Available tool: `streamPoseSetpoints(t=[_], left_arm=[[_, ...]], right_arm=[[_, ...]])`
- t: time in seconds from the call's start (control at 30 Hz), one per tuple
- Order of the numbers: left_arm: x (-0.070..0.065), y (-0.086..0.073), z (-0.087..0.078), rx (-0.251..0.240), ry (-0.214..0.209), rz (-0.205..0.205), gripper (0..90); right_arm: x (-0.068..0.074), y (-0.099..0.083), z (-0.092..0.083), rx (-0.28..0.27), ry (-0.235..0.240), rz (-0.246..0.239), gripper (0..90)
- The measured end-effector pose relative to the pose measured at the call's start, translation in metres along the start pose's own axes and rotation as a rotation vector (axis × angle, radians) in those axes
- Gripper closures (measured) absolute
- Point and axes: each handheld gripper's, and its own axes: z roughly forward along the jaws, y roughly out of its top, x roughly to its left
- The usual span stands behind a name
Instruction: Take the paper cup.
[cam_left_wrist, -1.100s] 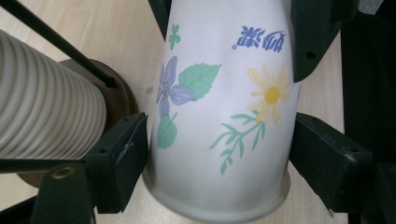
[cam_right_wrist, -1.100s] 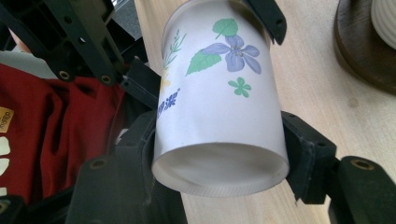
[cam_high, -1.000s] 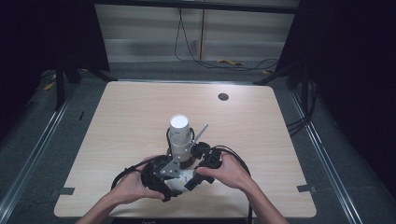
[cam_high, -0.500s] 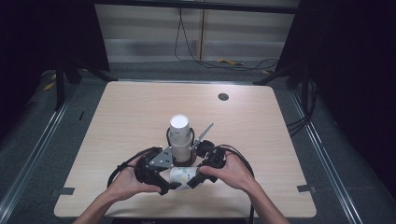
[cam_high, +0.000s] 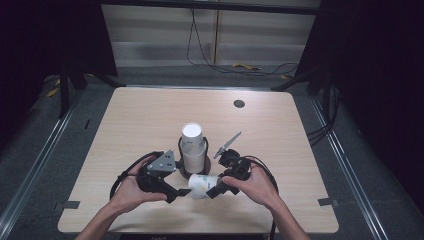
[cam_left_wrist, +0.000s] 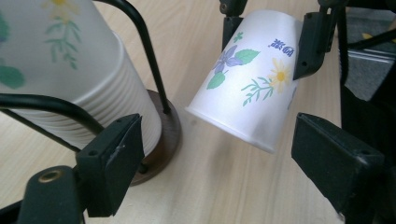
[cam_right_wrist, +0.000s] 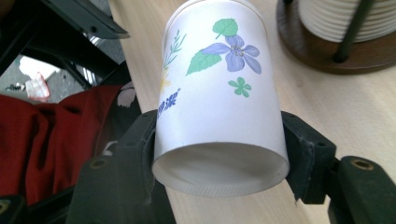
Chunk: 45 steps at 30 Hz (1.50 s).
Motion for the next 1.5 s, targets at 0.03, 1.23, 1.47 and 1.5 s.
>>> streamPoseSetpoints(t=[0.03,1.23,1.47,1.5], left_arm=[[0.0,0.0,0.0,-0.009,0.0,-0.004,17.0],[0.016,-0.014,-0.018,-0.254,-0.081,-0.169,20.6],[0.015,-0.016,-0.017,-0.261,-0.091,-0.17,17.9],[0.014,-0.016,-0.016,-0.262,-0.095,-0.173,17.2]], right_arm=[[0.0,-0.001,-0.001,-0.008,-0.002,-0.001,36.0],[0.003,-0.019,-0.009,-0.342,-0.018,-0.109,36.2],[-0.001,-0.023,-0.005,-0.4,0.017,-0.13,36.2],[-0.001,-0.023,-0.005,-0.408,0.016,-0.135,36.2]])
